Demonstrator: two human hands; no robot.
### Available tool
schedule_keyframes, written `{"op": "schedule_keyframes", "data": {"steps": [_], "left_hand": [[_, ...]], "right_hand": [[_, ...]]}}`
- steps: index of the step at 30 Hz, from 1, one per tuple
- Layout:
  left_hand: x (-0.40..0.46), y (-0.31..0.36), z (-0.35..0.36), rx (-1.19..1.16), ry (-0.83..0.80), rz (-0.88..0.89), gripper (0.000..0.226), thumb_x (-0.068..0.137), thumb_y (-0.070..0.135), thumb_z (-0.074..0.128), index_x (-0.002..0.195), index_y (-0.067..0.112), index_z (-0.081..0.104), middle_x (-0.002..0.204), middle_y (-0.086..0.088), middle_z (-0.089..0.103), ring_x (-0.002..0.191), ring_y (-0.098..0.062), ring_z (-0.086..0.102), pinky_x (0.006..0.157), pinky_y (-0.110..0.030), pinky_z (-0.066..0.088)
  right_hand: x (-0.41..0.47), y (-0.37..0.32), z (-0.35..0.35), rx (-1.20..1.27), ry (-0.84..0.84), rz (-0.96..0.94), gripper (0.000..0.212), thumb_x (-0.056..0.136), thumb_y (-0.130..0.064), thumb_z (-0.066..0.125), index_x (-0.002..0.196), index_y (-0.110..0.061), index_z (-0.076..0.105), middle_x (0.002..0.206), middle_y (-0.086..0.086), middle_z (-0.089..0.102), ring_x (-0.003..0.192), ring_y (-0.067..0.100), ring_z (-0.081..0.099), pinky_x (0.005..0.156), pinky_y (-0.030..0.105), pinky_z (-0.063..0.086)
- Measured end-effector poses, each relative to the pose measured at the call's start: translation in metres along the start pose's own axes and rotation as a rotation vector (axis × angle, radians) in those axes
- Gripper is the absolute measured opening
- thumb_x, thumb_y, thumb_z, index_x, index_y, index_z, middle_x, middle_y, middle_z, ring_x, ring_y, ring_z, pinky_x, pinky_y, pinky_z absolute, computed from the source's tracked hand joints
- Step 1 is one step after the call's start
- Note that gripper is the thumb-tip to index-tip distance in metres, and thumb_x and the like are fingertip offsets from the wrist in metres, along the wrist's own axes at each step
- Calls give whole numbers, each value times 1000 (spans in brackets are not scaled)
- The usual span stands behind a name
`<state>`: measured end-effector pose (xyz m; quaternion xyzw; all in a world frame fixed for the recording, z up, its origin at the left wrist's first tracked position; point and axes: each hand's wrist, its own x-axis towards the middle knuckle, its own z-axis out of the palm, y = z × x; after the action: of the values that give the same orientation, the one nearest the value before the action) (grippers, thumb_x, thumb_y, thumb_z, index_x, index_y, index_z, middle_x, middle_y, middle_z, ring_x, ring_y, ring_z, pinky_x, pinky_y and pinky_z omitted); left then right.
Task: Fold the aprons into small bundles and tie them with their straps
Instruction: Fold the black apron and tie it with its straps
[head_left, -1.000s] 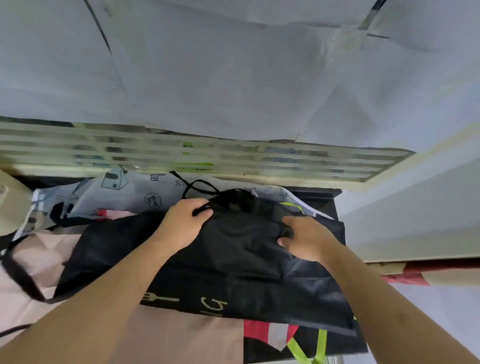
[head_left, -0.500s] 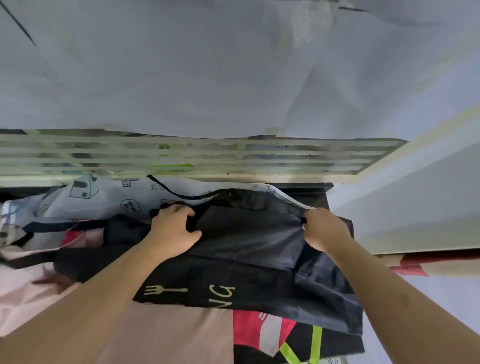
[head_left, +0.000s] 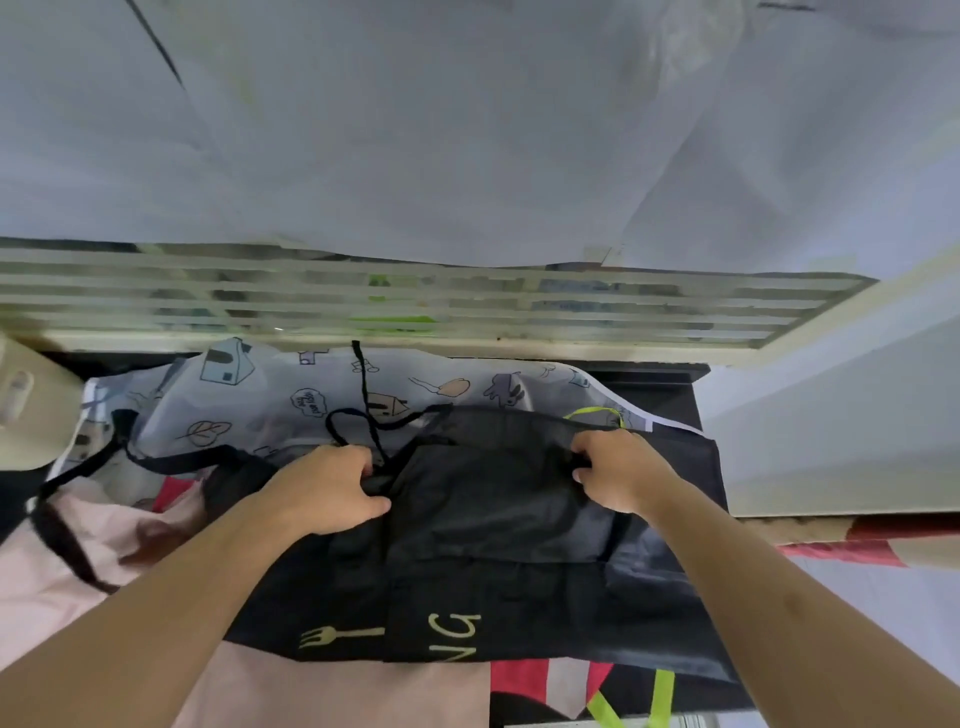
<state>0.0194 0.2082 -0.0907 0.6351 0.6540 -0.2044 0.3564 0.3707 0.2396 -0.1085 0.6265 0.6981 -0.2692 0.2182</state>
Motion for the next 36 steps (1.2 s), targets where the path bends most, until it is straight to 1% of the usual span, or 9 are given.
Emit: {"op": "schedule_keyframes", "data": {"steps": [7, 13, 17, 22, 25, 27, 30, 33, 36], "left_hand": [[-24, -37, -8, -13, -268, -41, 77, 88, 50, 75, 153, 22, 45, 154, 3, 51, 136, -19, 52, 111, -35, 45], [-20, -23, 8, -500, 16, 53, 25, 96, 55, 64, 109, 34, 66, 116, 20, 64, 109, -8, 62, 94, -31, 49], [-8, -8, 13, -826, 244, -24, 25, 103, 42, 61, 106, 23, 78, 108, 5, 71, 104, -20, 65, 83, -32, 45], [-20, 16, -25, -830, 668, 132, 21, 104, 37, 60, 106, 29, 80, 91, 3, 73, 79, -11, 65, 76, -27, 51], [-31, 26, -59, -1173, 698, 313, 20, 103, 25, 64, 123, 28, 68, 92, -1, 75, 79, -12, 71, 75, -31, 57], [-32, 32, -66, -1249, 665, 321, 44, 98, 20, 71, 135, 29, 47, 105, 2, 76, 90, -14, 76, 82, -35, 61], [-28, 42, -44, -962, 558, 110, 40, 96, 25, 73, 123, 22, 44, 99, -2, 71, 85, -26, 74, 78, -44, 63], [-19, 38, -1, -386, 147, -56, 38, 92, 56, 67, 110, 23, 61, 98, 5, 69, 88, -15, 68, 79, -37, 59], [-9, 32, 28, -315, 17, -72, 38, 91, 55, 68, 110, 21, 66, 104, 2, 69, 91, -14, 65, 84, -38, 58]], "right_hand": [[-14, -21, -1, -18, -65, -42, 19, 99, -21, 55, 80, -24, 54, 86, 2, 61, 86, 32, 60, 80, 41, 57], [-22, -28, 6, -75, -39, -31, 14, 97, -17, 51, 86, -24, 57, 86, 3, 59, 86, 34, 61, 77, 42, 58], [-26, -25, 11, -60, -9, -29, 16, 97, -18, 51, 84, -28, 51, 85, 3, 58, 79, 32, 55, 71, 38, 55], [-29, -23, 14, -62, 12, -28, 12, 97, -20, 51, 86, -27, 52, 90, 6, 60, 91, 36, 63, 69, 38, 51], [-28, -23, 13, -48, 24, -27, 11, 98, -20, 50, 89, -24, 53, 91, 6, 60, 91, 36, 62, 70, 39, 51], [-27, -21, 14, -33, 48, -20, 12, 98, -20, 49, 87, -24, 52, 89, 4, 58, 84, 34, 58, 67, 38, 49], [-26, -15, 15, 1, 65, -15, 16, 100, -22, 48, 85, -26, 49, 89, 2, 59, 82, 31, 55, 66, 37, 45], [-25, -10, 17, 42, 89, -26, 16, 102, -22, 47, 88, -28, 49, 88, 1, 59, 86, 32, 60, 66, 37, 47], [-26, -4, 18, 90, 145, -27, 13, 104, -23, 47, 93, -27, 53, 91, 1, 62, 88, 32, 61, 69, 39, 51]]}}
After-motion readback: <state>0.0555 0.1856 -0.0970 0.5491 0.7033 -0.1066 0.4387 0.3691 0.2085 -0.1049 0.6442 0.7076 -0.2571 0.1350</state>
